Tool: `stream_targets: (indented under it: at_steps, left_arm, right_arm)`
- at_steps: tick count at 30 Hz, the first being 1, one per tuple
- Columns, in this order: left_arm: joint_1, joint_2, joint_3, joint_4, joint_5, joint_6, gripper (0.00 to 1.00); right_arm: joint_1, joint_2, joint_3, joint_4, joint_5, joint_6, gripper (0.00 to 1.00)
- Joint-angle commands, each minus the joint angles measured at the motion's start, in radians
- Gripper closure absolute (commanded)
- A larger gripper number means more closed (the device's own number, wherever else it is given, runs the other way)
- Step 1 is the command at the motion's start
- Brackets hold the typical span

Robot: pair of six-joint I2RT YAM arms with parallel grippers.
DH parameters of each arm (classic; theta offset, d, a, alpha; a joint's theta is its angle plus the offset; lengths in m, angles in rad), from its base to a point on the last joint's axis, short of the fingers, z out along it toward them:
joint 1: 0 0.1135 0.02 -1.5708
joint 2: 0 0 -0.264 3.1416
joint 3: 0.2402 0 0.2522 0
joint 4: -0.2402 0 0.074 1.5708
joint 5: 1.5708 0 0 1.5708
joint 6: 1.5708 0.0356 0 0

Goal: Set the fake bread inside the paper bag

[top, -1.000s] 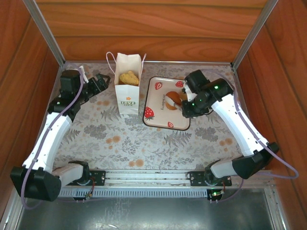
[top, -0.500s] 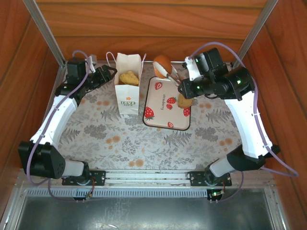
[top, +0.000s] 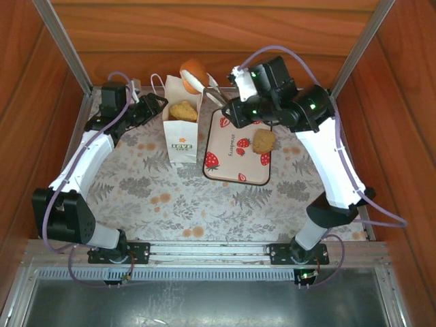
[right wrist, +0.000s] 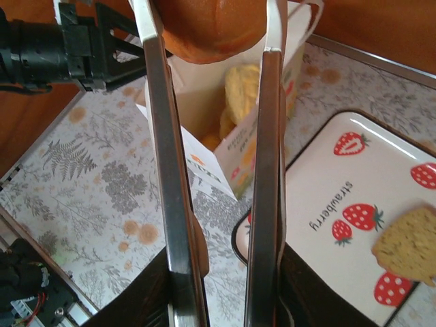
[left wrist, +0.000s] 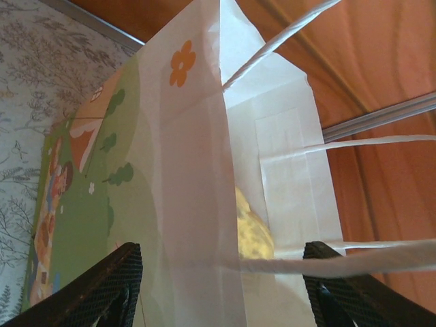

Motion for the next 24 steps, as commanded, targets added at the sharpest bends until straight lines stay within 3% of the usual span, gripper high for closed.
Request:
stream_targets:
  at_steps: [1,12,24]
  left_arm:
    - [-0.001,0.013,-0.004,0.032,0.014,-0.014,0.39]
    - [-0.001,0.014,-0.006,-0.009,-0.033,0.033,0.64]
    - [-0.001,0.001,-0.005,-0.03,-0.046,0.038,0.7]
  right_arm:
    - [0.019,0.063,0.037,0.087,-0.01,-0.002,0.66]
    - [0.025,0.234,0.091,0.056,0.115,-0.022,0.65]
    - [0.025,0.323,0.1,0.009,0.244,-0.08,0.6]
